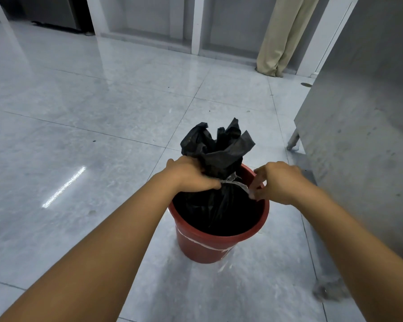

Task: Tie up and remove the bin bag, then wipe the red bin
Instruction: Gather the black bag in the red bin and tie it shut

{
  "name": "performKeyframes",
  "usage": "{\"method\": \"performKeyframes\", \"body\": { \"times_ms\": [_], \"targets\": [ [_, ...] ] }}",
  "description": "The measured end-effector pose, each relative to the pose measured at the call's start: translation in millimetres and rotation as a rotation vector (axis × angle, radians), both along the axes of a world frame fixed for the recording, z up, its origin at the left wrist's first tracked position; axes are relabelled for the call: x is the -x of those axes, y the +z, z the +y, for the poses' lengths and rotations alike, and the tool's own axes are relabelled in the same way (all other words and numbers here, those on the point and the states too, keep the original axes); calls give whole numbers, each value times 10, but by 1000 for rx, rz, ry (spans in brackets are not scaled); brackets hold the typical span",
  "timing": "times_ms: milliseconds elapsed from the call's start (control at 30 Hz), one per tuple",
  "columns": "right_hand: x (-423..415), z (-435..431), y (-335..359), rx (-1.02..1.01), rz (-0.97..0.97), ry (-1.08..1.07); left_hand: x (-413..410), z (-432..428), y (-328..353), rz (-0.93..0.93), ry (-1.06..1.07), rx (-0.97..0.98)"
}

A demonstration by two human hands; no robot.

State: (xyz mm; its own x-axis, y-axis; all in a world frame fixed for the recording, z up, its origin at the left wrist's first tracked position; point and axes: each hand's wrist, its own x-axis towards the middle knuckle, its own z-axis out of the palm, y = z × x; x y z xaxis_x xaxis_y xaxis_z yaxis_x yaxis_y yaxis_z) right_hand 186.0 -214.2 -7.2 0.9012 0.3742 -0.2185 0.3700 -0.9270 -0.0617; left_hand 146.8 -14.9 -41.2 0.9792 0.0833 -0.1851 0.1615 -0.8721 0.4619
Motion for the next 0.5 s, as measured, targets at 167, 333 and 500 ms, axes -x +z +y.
{"method": "performKeyframes", "body": {
  "times_ms": [167,333,500],
  "targets": [
    [-15,104,-29,-246,129,-22,-107,-57,-66,-49,-26,308],
    [56,259,-328,-857,117,-231,-90,-82,-117,-151,56,387],
    [115,357,-159,-948,143,-427,-31,-95,212,-93,188,442]
  ]
}}
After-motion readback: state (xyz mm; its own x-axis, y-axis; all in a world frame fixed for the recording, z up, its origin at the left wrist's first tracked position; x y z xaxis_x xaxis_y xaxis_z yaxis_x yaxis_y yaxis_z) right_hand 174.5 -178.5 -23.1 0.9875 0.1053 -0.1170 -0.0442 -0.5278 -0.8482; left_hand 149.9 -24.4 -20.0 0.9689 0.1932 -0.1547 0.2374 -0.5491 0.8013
